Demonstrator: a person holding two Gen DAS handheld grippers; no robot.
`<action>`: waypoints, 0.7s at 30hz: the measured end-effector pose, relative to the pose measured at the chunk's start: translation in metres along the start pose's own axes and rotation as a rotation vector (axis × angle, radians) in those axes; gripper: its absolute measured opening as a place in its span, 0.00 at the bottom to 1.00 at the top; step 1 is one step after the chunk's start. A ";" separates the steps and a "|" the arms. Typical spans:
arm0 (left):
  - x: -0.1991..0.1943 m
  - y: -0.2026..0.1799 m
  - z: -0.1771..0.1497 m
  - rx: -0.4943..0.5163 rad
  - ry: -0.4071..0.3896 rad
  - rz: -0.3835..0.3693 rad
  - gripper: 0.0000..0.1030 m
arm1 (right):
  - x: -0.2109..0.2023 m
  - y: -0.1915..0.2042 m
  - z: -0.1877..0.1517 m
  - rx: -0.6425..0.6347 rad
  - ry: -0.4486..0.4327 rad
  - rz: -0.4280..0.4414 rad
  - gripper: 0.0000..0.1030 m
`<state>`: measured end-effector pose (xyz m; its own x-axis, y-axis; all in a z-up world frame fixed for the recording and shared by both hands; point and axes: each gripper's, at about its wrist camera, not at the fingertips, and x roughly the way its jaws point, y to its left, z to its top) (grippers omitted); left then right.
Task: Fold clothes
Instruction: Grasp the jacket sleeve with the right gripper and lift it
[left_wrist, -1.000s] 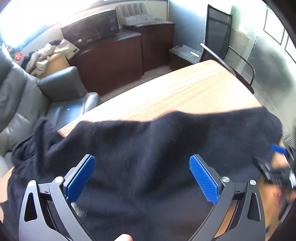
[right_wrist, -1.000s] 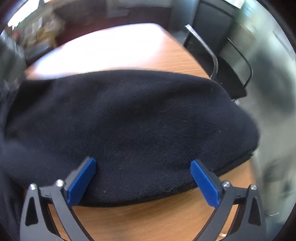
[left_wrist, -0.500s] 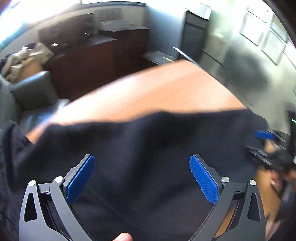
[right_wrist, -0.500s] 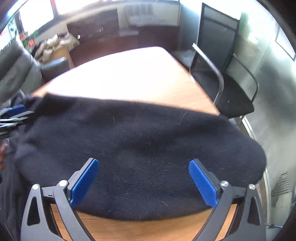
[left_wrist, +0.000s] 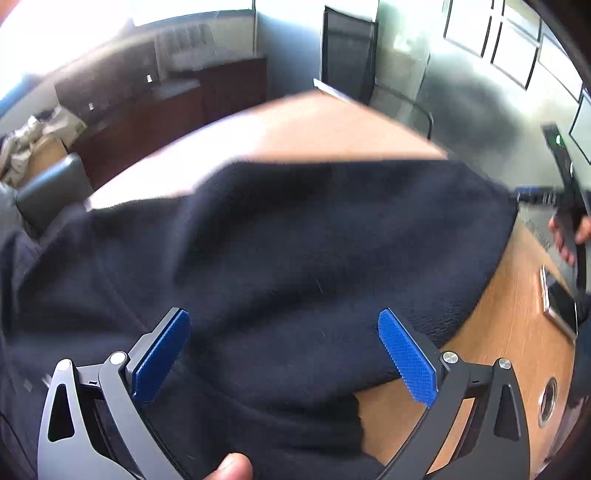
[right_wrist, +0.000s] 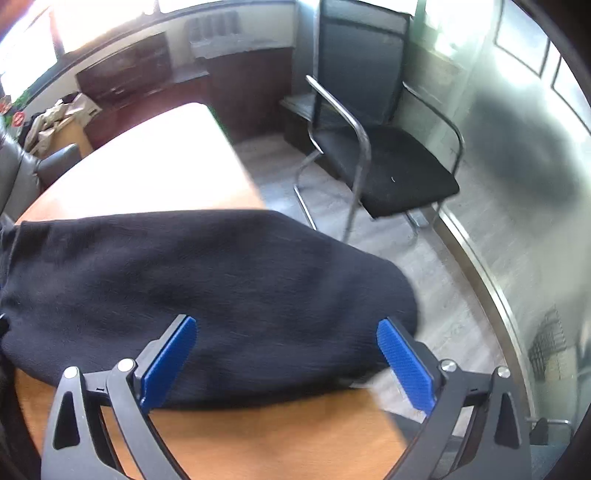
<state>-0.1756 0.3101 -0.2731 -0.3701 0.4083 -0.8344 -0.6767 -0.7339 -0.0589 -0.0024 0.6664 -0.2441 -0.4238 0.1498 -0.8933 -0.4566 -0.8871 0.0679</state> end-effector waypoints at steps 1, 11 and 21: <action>0.005 -0.002 -0.004 -0.001 0.001 0.009 1.00 | 0.002 -0.013 0.001 0.033 0.016 0.030 0.98; -0.007 0.010 -0.003 -0.074 -0.004 0.005 1.00 | 0.037 -0.110 0.012 0.358 0.087 0.305 0.40; -0.026 0.022 -0.012 -0.107 -0.061 0.022 1.00 | -0.060 -0.049 0.045 0.218 -0.195 0.363 0.13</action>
<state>-0.1733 0.2764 -0.2596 -0.4243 0.4210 -0.8017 -0.5974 -0.7955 -0.1016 0.0106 0.7205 -0.1738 -0.7162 -0.0558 -0.6957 -0.3965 -0.7877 0.4714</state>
